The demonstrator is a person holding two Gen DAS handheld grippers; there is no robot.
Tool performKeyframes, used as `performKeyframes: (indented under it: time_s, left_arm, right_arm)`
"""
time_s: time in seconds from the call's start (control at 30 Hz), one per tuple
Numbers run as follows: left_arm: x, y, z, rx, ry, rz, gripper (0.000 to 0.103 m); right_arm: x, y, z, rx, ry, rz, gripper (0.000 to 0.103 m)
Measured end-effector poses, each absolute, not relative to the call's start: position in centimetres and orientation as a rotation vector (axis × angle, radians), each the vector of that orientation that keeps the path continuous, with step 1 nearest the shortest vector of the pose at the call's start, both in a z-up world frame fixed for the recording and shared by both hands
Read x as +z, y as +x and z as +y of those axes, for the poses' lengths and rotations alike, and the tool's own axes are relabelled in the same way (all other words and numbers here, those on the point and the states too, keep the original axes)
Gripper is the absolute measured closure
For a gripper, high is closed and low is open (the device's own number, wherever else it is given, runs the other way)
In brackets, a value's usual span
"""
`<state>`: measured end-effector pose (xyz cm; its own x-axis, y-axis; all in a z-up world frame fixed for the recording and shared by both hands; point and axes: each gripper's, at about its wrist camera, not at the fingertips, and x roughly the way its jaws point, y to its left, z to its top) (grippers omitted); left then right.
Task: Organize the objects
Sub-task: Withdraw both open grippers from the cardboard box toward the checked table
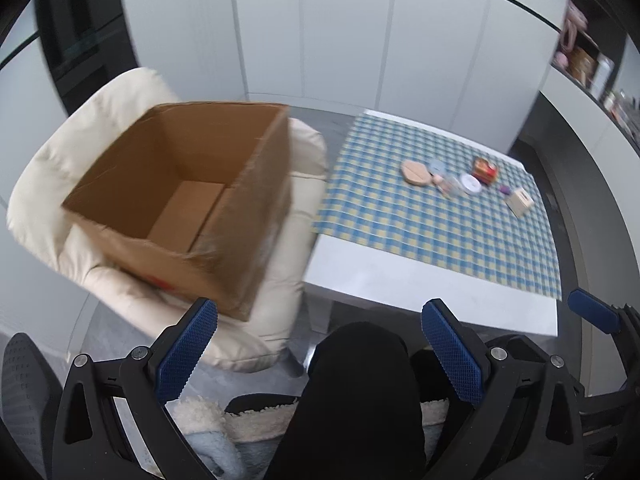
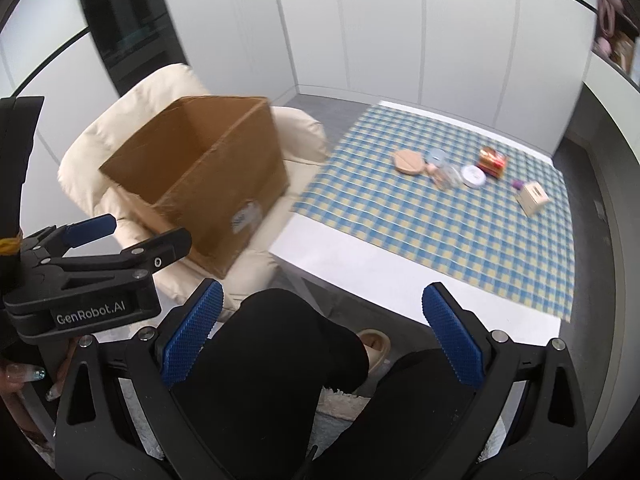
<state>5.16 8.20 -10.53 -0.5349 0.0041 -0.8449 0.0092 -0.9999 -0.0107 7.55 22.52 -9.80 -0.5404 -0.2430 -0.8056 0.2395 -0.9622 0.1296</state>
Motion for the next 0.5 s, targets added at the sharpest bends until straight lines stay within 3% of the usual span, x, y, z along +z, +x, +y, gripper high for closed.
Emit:
performKeyframes:
  time_s: [0.5]
  left_arm:
    - [-11.9,3.0,16.1,-2.861,1.627,-0.094,0.001]
  right_arm:
    - [-11.9,8.1,30.9,-2.672,1.483,-0.174,0.002]
